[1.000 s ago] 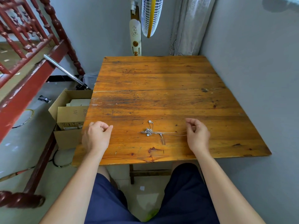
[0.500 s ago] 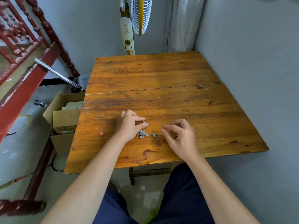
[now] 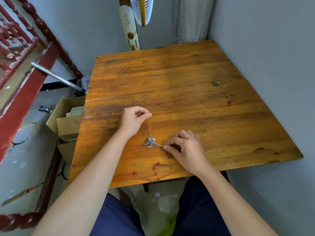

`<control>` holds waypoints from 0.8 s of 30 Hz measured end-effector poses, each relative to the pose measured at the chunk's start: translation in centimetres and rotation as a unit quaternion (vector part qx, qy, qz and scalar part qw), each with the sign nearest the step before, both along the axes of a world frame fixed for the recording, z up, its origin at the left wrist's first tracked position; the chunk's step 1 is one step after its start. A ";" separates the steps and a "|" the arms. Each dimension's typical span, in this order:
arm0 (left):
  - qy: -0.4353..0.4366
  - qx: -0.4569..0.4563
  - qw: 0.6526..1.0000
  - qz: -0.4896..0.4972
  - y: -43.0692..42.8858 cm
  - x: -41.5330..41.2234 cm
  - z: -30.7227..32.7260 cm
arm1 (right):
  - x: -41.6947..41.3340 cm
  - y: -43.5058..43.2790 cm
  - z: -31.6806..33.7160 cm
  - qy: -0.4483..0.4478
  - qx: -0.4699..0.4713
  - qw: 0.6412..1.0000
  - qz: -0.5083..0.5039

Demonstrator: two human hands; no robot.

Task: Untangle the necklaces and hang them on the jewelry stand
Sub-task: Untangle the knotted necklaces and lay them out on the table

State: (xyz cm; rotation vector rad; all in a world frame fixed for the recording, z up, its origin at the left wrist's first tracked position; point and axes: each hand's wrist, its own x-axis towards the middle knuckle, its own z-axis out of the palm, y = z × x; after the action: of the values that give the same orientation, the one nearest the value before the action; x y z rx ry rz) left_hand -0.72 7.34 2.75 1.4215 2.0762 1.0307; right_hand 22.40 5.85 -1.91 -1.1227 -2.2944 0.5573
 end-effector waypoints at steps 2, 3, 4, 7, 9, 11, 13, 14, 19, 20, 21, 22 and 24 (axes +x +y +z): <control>0.004 0.003 1.000 0.005 1.5 -0.3 0.1 | 0.0 0.0 -0.1 -0.001 0.006 1.000 0.006; 0.008 0.003 1.000 0.008 2.2 -0.6 0.0 | 0.0 0.0 -0.1 0.000 0.008 1.000 0.008; 0.011 0.002 1.000 0.010 2.9 -0.7 -0.1 | 0.0 0.0 -0.2 0.000 0.008 1.000 0.008; 0.025 -0.001 1.000 0.011 4.7 -1.1 -0.3 | 0.2 -0.1 -0.3 -0.002 0.006 1.000 0.014; 0.036 0.004 0.999 0.021 5.8 -1.4 -0.6 | 0.2 -0.1 -0.2 -0.005 0.005 1.000 0.020; 0.037 0.008 0.999 0.037 6.5 -1.8 -1.0 | 0.2 -0.2 0.1 -0.005 -0.003 1.000 0.021; 0.046 0.008 0.998 0.047 6.8 -2.0 -1.6 | 0.2 -0.2 0.3 -0.002 -0.011 1.000 0.018; 0.052 0.009 0.998 0.047 6.8 -2.0 -1.8 | 0.2 -0.2 0.4 -0.001 -0.014 1.000 0.018; 0.059 0.012 0.997 0.041 6.7 -2.0 -2.0 | 0.2 -0.2 0.7 0.008 -0.023 1.000 0.014; 0.061 0.011 0.997 0.041 6.6 -1.9 -1.9 | 0.2 -0.3 0.7 0.010 -0.025 1.000 0.014; 0.062 0.010 0.997 0.041 6.6 -1.9 -1.8 | 0.2 -0.4 0.8 0.010 -0.027 0.999 0.015; 0.061 0.011 0.997 0.042 6.6 -2.0 -1.7 | 0.2 -0.5 0.9 0.008 -0.028 0.999 0.017; 0.052 0.016 0.997 0.052 6.6 -2.1 -1.4 | 0.2 -0.6 1.0 0.002 -0.025 0.999 0.022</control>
State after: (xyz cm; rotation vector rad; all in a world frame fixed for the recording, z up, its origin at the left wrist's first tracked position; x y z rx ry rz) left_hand -2.86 13.93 1.37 1.4238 2.2372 1.0566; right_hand 22.59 5.24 -0.87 -1.0973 -2.3183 0.6366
